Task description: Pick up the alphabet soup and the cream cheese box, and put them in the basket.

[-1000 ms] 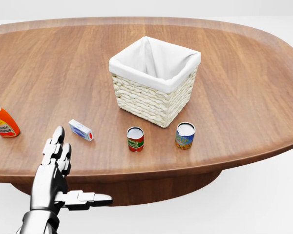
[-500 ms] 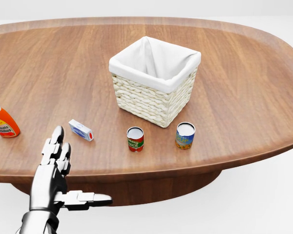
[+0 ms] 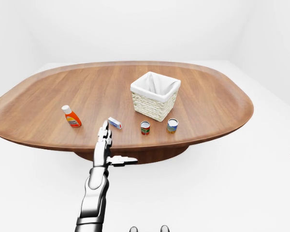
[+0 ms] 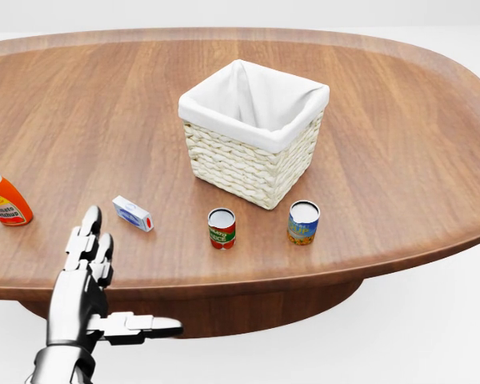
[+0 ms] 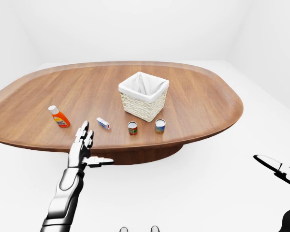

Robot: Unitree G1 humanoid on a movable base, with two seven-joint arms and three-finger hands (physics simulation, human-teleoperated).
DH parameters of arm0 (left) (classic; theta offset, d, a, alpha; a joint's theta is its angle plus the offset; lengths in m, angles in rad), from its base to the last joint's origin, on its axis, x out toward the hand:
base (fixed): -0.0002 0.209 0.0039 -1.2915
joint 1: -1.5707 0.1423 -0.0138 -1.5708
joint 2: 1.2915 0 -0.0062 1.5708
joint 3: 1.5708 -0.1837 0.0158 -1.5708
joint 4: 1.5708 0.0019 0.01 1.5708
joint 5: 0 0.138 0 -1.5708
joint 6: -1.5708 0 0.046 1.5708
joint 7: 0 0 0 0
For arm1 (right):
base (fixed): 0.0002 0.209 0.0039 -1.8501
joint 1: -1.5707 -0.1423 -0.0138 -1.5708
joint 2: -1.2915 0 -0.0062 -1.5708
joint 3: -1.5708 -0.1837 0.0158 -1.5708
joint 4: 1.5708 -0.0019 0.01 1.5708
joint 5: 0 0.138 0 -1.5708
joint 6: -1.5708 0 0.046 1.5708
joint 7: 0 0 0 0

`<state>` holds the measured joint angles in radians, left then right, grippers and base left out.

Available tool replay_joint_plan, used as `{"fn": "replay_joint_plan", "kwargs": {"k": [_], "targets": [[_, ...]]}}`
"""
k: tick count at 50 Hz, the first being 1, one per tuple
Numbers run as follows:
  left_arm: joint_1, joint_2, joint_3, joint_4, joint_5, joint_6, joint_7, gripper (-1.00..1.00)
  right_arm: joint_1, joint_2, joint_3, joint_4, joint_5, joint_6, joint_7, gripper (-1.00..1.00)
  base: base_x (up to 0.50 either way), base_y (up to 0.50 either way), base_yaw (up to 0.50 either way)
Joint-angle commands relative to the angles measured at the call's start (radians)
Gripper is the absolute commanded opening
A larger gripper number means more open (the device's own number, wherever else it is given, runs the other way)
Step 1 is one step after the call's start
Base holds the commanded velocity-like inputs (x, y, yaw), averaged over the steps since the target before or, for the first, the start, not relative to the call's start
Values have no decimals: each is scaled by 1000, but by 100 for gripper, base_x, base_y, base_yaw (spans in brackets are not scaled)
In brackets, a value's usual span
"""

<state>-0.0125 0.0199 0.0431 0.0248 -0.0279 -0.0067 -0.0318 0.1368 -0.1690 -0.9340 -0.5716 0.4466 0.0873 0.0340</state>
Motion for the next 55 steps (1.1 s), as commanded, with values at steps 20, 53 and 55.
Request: {"fn": "replay_joint_plan", "kwargs": {"k": [20,53,55], "targets": [[-1,8,50,-35,-11,-24,115,100,-2,-4,3,8,-3,0,-2,100,0,0,0],[0,8,41,-16,-15,-39,89,100,-6,-10,5,11,-4,0,-9,100,20,0,0],[6,7,38,-36,-14,-25,89,100,-6,-10,5,10,-4,0,-8,100,23,0,0]]}}
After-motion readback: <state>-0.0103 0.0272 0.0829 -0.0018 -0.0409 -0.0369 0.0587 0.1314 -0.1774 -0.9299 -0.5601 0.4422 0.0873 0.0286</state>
